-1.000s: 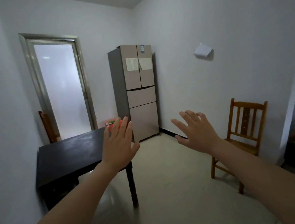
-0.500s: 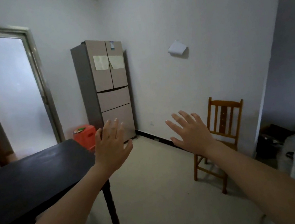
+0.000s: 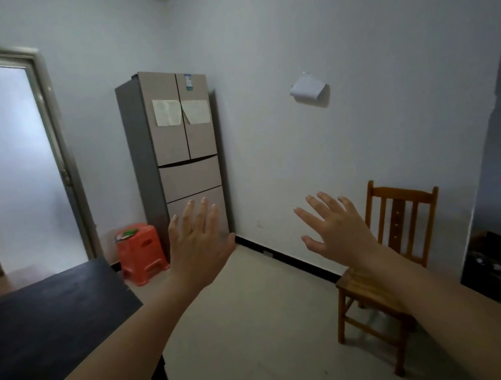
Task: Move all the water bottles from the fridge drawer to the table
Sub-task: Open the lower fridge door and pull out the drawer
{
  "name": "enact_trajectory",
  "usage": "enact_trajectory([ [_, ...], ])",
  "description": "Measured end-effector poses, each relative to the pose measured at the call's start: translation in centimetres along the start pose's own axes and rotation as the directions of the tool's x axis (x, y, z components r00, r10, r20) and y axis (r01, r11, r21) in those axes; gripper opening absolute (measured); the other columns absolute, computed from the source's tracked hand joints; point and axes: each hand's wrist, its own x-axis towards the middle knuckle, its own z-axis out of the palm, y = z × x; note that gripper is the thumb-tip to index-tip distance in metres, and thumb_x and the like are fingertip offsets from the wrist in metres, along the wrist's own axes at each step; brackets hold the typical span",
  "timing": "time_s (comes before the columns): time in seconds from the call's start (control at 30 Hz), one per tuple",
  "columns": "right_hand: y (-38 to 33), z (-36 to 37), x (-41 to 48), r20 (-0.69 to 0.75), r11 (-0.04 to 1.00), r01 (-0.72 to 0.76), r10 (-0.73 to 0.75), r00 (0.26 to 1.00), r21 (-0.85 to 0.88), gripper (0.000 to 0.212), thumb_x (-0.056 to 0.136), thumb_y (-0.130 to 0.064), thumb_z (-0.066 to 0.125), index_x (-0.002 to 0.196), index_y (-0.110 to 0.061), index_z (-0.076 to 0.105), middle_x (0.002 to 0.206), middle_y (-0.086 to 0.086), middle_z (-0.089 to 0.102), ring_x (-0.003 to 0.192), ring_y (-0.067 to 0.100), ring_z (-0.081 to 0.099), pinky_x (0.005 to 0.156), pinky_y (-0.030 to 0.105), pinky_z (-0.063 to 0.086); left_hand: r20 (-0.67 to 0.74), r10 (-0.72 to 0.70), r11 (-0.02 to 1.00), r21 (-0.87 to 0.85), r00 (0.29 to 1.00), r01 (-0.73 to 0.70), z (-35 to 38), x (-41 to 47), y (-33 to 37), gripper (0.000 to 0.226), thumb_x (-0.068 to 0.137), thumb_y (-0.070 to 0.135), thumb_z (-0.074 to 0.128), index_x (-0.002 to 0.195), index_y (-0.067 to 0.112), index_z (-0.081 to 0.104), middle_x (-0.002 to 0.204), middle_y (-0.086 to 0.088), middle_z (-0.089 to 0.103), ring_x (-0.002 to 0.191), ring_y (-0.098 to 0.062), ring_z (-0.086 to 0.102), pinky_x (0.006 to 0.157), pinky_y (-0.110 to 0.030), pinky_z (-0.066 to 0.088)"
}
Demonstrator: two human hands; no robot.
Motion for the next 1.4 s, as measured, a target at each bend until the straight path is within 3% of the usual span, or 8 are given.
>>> enact_trajectory([
  [0.1,1.2,3.1,0.6,-0.012,0.998,-0.011,0.012,1.0,0.054,0.054,0.072,-0.033,0.075,0.12,-0.011,0.061,0.121,0.021,0.061,0.113,0.039,0.057,0.086,0.057,0.046,0.022,-0.013,1.0,0.016,1.0,0.013,2.3,1.6,0.0,0.068,0.082,0.046,0.034,0.13,0.0,0.046,0.14,-0.021,0.042,0.133,-0.039,0.033,0.104,-0.057,0.026],
  [0.33,4.5,9.8,1.9,-0.046,0.999,0.016,-0.013,0.999,0.047,0.055,0.06,-0.032,0.083,0.109,-0.012,0.068,0.11,0.018,0.067,0.102,0.035,0.064,0.076,0.053,0.053,0.053,-0.066,0.998,-0.017,0.996,0.067,8.4,5.1,0.4,0.058,0.078,0.034,0.046,0.124,-0.001,0.052,0.135,-0.023,0.047,0.128,-0.041,0.039,0.1,-0.056,0.032],
  [0.5,7.7,14.7,4.8,-0.084,0.998,0.057,-0.054,0.995,0.033,0.054,0.062,-0.031,0.083,0.11,-0.011,0.067,0.11,0.018,0.067,0.102,0.035,0.064,0.077,0.052,0.053,0.022,-0.097,0.994,-0.041,0.995,0.097,12.7,9.1,-0.1,0.069,0.077,0.042,0.027,0.125,-0.001,0.051,0.135,-0.023,0.047,0.129,-0.04,0.038,0.1,-0.054,0.031],
  [0.73,13.0,20.7,10.3,-0.079,0.991,0.136,-0.136,0.988,0.003,0.053,0.063,-0.028,0.083,0.11,-0.01,0.067,0.11,0.019,0.066,0.102,0.034,0.064,0.079,0.049,0.054,-0.007,-0.118,0.992,-0.041,0.993,0.118,18.2,17.3,-1.1,0.059,0.078,0.032,0.044,0.126,-0.002,0.05,0.138,-0.023,0.044,0.131,-0.04,0.034,0.103,-0.054,0.027],
  [1.1,20.9,30.6,15.9,-0.068,0.983,0.099,-0.089,0.994,0.157,0.054,0.068,-0.024,0.08,0.116,-0.005,0.063,0.116,0.022,0.063,0.108,0.039,0.06,0.082,0.055,0.051,-0.026,-0.164,0.986,-0.041,0.986,0.163,27.3,27.4,2.4,0.068,0.078,0.044,0.026,0.118,-0.001,0.057,0.129,-0.021,0.053,0.125,-0.039,0.043,0.099,-0.051,0.032],
  [1.27,24.8,35.6,18.0,-0.133,0.968,0.186,-0.165,0.977,0.168,0.053,0.062,-0.028,0.084,0.107,-0.006,0.068,0.102,0.014,0.07,0.098,0.033,0.066,0.076,0.049,0.054,-0.026,-0.221,0.975,-0.007,0.975,0.221,31.5,30.5,4.5,0.063,0.077,0.04,0.03,0.111,-0.003,0.061,0.121,-0.023,0.059,0.117,-0.042,0.05,0.093,-0.054,0.038],
  [1.4,29.0,39.7,20.0,-0.159,0.949,0.279,-0.256,0.954,0.146,0.049,0.059,-0.033,0.084,0.1,-0.01,0.071,0.097,0.01,0.071,0.095,0.029,0.067,0.075,0.044,0.055,-0.019,-0.277,0.96,0.025,0.961,0.277,35.2,33.3,6.5,0.069,0.078,0.045,0.025,0.118,-0.001,0.058,0.127,-0.021,0.055,0.124,-0.039,0.044,0.098,-0.051,0.033],
])
